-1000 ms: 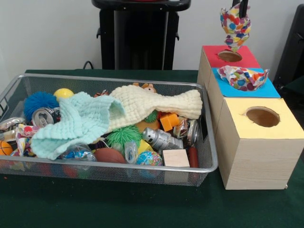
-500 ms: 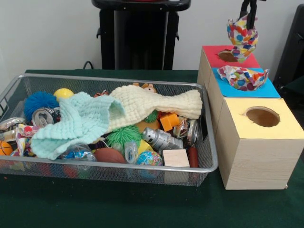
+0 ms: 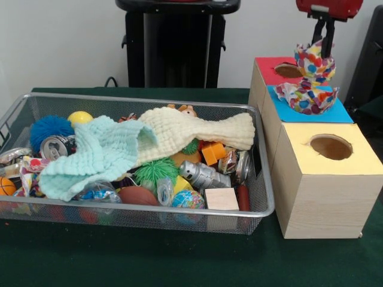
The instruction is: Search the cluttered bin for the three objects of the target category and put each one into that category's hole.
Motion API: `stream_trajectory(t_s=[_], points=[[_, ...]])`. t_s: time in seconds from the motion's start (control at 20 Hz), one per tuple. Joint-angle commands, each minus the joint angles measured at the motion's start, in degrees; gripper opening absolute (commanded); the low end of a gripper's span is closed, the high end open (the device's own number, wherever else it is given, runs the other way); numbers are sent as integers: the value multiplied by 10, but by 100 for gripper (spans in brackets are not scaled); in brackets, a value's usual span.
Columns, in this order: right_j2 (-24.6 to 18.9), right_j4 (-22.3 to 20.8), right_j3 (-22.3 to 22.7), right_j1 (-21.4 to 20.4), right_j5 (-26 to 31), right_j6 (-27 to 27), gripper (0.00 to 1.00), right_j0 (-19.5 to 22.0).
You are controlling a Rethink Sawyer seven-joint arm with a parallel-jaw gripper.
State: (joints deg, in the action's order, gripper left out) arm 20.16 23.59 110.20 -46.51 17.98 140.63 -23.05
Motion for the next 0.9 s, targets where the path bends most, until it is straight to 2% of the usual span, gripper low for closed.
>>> stream_trajectory(t_s=[0.05,0.55,0.7,0.9], points=[[-39,41,-38,70,-69,127,0,22],[-77,42,-13,118,-164,122,0,42],[-76,50,-8,126,-151,121,0,39],[-76,61,6,121,-71,120,0,30]])
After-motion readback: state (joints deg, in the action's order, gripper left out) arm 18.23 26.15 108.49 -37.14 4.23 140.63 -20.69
